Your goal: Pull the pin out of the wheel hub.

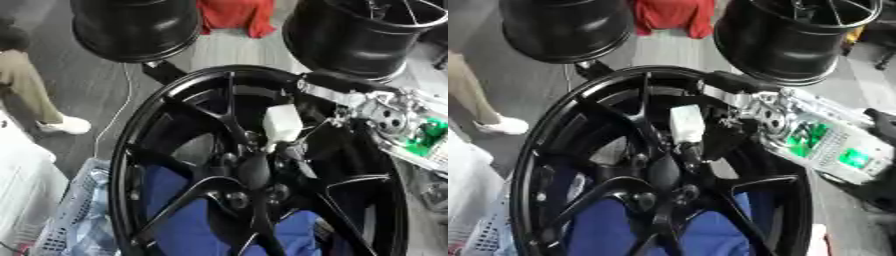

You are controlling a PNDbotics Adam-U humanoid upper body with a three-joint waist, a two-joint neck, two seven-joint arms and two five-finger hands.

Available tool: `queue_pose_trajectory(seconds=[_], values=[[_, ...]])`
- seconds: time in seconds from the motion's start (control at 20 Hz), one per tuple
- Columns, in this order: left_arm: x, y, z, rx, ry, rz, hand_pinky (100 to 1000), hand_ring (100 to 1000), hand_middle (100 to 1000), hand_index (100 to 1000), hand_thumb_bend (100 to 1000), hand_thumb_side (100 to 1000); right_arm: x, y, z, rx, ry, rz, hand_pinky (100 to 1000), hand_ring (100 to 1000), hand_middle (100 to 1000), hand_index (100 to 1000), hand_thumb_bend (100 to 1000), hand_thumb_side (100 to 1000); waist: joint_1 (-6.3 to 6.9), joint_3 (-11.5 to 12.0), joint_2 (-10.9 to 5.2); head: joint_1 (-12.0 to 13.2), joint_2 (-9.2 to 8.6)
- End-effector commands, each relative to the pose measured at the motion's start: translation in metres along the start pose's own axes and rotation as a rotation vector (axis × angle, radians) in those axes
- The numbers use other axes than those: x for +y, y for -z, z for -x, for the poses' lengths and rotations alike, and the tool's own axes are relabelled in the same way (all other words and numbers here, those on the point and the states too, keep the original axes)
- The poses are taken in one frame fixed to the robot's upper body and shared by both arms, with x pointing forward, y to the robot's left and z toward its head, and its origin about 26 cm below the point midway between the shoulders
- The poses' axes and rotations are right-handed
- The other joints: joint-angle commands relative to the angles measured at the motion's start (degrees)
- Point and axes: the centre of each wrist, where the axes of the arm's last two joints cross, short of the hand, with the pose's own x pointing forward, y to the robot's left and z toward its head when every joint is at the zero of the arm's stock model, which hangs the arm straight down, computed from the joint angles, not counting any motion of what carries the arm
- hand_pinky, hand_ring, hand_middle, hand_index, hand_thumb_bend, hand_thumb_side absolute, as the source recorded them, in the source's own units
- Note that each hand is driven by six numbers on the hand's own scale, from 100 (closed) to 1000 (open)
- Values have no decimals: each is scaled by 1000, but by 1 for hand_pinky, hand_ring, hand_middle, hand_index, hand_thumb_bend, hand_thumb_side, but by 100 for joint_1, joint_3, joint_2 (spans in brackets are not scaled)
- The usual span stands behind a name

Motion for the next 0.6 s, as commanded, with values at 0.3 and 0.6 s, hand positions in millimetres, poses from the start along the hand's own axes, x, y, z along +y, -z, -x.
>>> queue_pose_trajectory(seconds=[0.3, 0.6], values=[[0, 4, -8, -28, 12, 4, 708, 623, 584, 704, 100, 649, -11, -4, -2, -25, 20, 86, 438, 532, 492, 389, 109, 100, 40, -8, -86, 27, -70], [0, 4, -8, -26, 14, 7, 709, 624, 586, 704, 100, 647, -24, -8, -3, -39, 59, 134, 417, 521, 465, 354, 100, 100, 40, -21, -114, 22, -49]])
